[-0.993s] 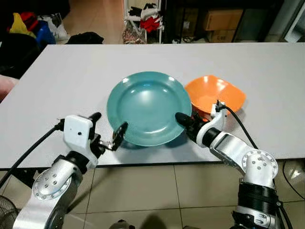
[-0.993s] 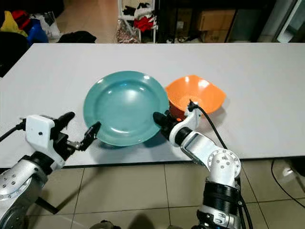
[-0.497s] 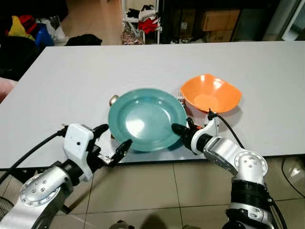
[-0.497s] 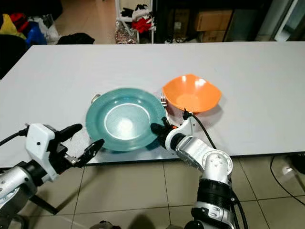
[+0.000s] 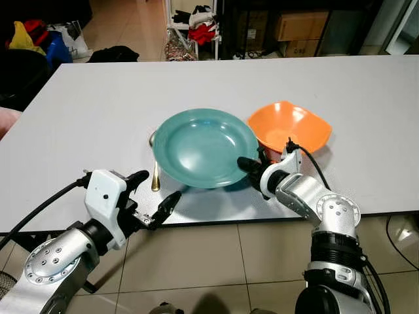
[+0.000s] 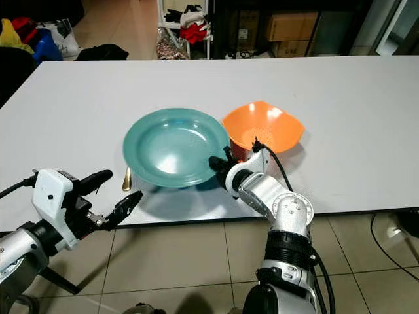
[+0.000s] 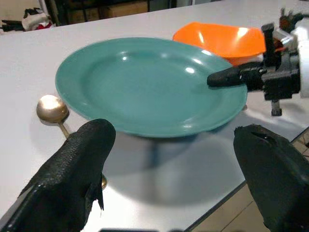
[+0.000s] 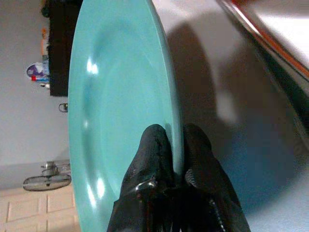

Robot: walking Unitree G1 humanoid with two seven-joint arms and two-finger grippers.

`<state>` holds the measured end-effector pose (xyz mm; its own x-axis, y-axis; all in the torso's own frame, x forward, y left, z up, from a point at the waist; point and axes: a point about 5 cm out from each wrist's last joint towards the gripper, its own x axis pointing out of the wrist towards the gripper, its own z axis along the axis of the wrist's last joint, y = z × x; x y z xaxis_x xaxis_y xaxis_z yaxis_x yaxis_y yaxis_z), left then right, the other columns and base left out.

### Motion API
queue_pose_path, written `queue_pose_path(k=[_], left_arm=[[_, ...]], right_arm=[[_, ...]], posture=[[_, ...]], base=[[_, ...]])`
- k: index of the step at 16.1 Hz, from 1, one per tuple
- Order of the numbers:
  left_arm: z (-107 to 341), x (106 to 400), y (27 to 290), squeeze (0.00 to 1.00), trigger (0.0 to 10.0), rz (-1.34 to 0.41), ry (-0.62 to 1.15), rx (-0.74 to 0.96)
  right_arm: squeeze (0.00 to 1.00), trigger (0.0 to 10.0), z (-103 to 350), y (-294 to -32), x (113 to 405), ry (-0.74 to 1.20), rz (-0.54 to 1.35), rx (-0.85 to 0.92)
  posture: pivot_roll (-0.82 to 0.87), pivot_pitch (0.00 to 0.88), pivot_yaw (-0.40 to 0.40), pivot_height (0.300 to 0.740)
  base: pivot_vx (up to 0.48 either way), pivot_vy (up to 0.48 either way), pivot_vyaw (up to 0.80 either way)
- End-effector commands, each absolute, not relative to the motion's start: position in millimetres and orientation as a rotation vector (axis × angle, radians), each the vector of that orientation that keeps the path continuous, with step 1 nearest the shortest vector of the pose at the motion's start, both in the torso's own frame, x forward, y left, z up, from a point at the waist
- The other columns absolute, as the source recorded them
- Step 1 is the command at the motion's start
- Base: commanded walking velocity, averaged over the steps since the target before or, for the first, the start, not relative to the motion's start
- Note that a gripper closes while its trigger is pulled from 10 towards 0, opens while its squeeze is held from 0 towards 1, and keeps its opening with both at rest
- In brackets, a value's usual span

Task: Setting the table

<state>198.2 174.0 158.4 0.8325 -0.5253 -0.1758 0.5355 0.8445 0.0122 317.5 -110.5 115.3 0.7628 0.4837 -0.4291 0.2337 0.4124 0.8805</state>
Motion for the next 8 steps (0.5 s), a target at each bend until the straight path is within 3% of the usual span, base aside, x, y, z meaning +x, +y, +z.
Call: queue_pose_path(k=[1, 8], left_arm=[[160.5, 196.6, 172.6, 0.0, 10.0, -0.577, 0.17, 0.07], [157.8, 195.0, 167.7, 0.0, 10.0, -0.6, 0.182, 0.065]], right_arm=[[0.0, 10.0, 125.1, -107.4, 322.4, 0.703, 0.196, 1.187], [0.0, 10.0, 120.9, -100.4, 325.4, 0.721, 0.182, 1.118]], posture=[[-0.07, 0.037, 0.035, 0.74], [-0.07, 0.043, 0.036, 0.74]], base=[[0.0, 0.0, 0.0], [0.0, 0.0, 0.0]])
